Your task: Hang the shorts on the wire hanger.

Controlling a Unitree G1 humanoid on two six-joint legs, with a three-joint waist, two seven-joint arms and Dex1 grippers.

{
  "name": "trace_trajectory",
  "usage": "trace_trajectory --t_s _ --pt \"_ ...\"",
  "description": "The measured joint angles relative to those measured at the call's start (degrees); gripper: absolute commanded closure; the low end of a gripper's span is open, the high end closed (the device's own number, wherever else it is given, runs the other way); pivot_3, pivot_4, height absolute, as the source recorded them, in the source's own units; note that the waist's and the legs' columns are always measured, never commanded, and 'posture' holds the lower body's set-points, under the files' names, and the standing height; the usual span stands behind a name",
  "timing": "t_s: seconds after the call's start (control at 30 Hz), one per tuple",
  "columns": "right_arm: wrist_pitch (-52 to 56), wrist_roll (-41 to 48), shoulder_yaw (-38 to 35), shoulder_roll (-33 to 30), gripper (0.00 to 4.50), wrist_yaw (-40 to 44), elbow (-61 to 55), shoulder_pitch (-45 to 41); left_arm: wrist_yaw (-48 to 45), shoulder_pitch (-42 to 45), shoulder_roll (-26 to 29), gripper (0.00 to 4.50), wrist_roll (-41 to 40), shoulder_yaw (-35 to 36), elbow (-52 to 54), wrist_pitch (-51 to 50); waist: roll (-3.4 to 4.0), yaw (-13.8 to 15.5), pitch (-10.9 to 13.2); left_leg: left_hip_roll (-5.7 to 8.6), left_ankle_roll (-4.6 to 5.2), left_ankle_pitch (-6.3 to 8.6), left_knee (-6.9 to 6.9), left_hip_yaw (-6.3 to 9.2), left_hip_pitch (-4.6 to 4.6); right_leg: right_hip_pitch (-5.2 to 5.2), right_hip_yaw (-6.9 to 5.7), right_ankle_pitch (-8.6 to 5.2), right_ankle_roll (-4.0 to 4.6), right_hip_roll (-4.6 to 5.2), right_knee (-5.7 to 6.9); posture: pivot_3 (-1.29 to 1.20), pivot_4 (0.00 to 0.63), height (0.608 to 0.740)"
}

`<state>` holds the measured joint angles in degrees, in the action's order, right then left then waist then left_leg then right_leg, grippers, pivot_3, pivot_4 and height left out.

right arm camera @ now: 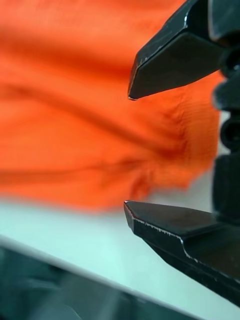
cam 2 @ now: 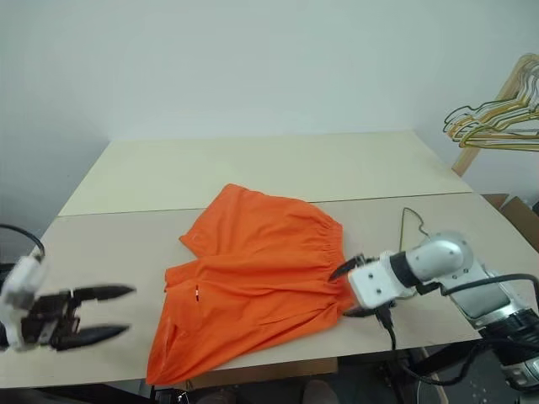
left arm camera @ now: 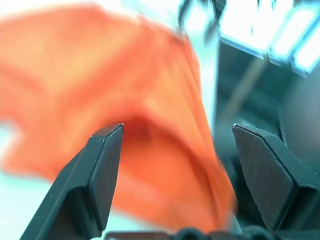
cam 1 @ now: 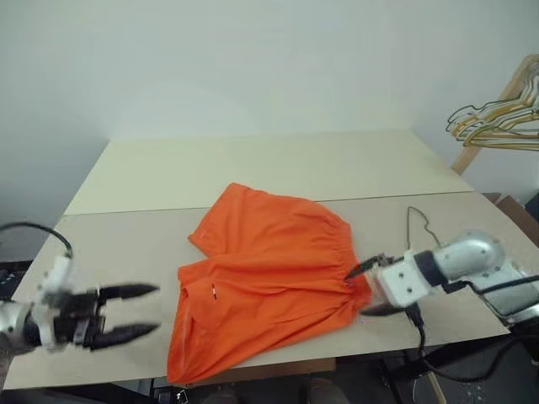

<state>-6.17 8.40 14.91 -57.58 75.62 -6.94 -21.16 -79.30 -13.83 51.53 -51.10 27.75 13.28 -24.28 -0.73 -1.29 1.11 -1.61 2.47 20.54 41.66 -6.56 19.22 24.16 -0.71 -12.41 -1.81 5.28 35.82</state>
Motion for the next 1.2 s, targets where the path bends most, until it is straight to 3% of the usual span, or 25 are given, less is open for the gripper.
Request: trace_trajectory --t_s 0.1,0.2,0.4,0.53,0.87,1.03,1.2 --pt "11.1 -0.1 0.0 3.4 0.75 -4.0 -1.3 -1.7 7.5 8.5 -2.8 0.70 -4.9 -0.8 2.2 -4.6 -0.01 0.3 0.0 0.04 -0.05 0.00 0.00 0.01 0.03 -0.01 0.00 0.01 0.00 -0.05 -0.01 0.01 0.000 0.740" --pt "18.2 -3.4 0.6 7.9 0.75 -9.5 -1.6 -3.0 14.5 16.0 -6.9 0.70 -3.5 -6.2 4.1 -5.1 0.02 0.6 0.0 0.45 -0.11 -0.04 -0.01 0.07 0.05 -0.03 0.01 0.01 0.00 -0.01 0.01 0.00 0.000 0.740" --pt "23.8 -8.1 3.6 9.5 0.75 -12.5 -4.0 0.0 19.7 18.9 -7.9 0.70 15.4 -24.2 2.9 -1.3 0.02 0.2 0.0 0.57 -0.23 -0.11 -0.18 -0.19 0.07 -0.04 -0.09 -0.01 -0.03 -0.03 -0.14 -0.02 0.000 0.740" --pt "22.4 -11.7 6.6 8.1 0.75 -12.2 -5.3 4.6 16.6 15.1 -6.9 0.70 24.6 -30.1 -2.5 5.6 0.02 -0.6 0.0 0.52 -0.35 -0.19 -0.36 -0.22 0.05 0.01 -0.10 -0.02 -0.03 -0.08 -0.20 -0.03 0.000 0.740" --pt "14.3 -17.0 7.2 6.8 0.75 -12.4 -6.5 6.5 8.4 8.8 -2.4 0.70 33.0 -33.1 -7.3 15.7 -0.11 -0.9 -0.1 0.46 -0.36 -0.21 -0.35 -0.12 -0.05 -0.06 -0.09 -0.05 -0.01 -0.04 -0.10 -0.02 0.000 0.740" --pt "10.7 -16.4 6.9 5.9 0.75 -11.0 -5.1 6.6 6.2 7.1 -0.8 0.70 33.1 -33.0 -6.8 18.0 -0.15 -0.7 -0.2 0.46 -0.28 -0.17 -0.35 0.01 -0.07 -0.08 -0.02 -0.05 -0.01 -0.01 -0.10 -0.02 0.000 0.740" --pt "14.4 -12.1 5.2 6.5 0.75 -9.1 -3.9 6.3 5.8 6.0 -0.8 0.70 32.8 -32.8 -6.1 18.8 -0.14 -0.7 -0.2 0.46 -0.25 -0.15 -0.34 0.08 -0.09 -0.07 0.01 -0.05 0.00 -0.01 -0.08 -0.02 0.000 0.740"
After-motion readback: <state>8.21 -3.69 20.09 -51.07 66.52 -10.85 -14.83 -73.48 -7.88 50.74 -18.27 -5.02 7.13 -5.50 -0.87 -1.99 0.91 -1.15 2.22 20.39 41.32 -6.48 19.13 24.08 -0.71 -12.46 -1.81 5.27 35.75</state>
